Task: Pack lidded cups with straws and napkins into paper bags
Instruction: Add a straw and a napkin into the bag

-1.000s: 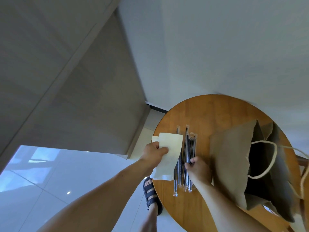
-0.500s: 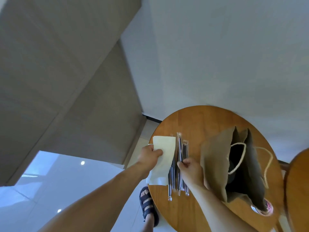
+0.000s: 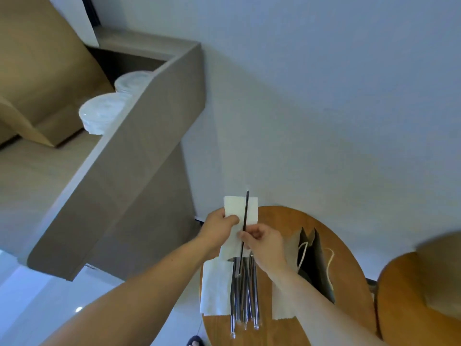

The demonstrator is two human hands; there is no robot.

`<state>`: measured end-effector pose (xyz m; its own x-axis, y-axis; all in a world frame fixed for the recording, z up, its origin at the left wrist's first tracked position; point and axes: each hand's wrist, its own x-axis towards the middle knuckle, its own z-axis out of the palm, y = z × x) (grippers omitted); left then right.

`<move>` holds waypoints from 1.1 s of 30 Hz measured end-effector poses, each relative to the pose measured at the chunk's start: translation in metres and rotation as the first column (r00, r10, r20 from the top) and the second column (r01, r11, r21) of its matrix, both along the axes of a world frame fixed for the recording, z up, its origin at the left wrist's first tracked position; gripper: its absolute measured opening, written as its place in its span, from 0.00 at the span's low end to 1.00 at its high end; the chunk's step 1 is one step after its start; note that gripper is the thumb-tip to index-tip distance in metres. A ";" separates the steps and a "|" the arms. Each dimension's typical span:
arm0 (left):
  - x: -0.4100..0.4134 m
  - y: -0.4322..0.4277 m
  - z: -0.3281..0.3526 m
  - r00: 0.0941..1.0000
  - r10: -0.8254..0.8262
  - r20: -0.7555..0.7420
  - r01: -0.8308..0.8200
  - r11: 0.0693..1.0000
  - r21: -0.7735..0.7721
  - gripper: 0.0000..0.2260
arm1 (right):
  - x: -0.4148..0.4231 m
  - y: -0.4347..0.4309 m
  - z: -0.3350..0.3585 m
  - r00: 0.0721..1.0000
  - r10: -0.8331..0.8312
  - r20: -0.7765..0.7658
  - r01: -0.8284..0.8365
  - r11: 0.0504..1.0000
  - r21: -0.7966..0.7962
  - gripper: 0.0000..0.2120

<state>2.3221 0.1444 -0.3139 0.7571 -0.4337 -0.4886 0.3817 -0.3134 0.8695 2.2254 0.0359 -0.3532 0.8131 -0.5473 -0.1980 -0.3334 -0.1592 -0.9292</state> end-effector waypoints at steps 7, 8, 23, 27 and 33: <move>-0.005 -0.015 0.033 0.982 -0.098 0.162 0.106 0.993 -0.044 0.05 | -0.002 -0.020 0.043 0.999 0.034 -0.013 -0.035 0.991 -0.132 0.08; -0.006 -0.019 0.037 0.979 -0.096 0.182 0.105 0.994 -0.042 0.03 | -0.003 -0.023 0.048 0.999 0.037 -0.021 -0.040 0.986 -0.160 0.08; -0.028 -0.079 0.116 0.922 -0.257 0.290 0.321 0.926 -0.199 0.08 | -0.031 -0.101 0.129 0.981 -0.002 0.195 0.038 0.982 -0.184 0.13; -0.035 -0.095 0.120 0.918 -0.271 0.289 0.338 0.916 -0.217 0.09 | -0.041 -0.110 0.134 0.967 -0.005 0.256 0.027 0.996 -0.081 0.05; -0.048 -0.115 0.115 0.912 -0.263 0.314 0.339 0.915 -0.219 0.09 | -0.058 -0.124 0.133 0.971 -0.064 0.232 0.081 0.995 -0.065 0.05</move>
<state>2.2744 0.0298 -0.1989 0.6555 -0.7458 -0.1189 0.0423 -0.1210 0.9918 2.1670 -0.0885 -0.2204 0.7896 -0.6128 0.0320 -0.1259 -0.2128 -0.9689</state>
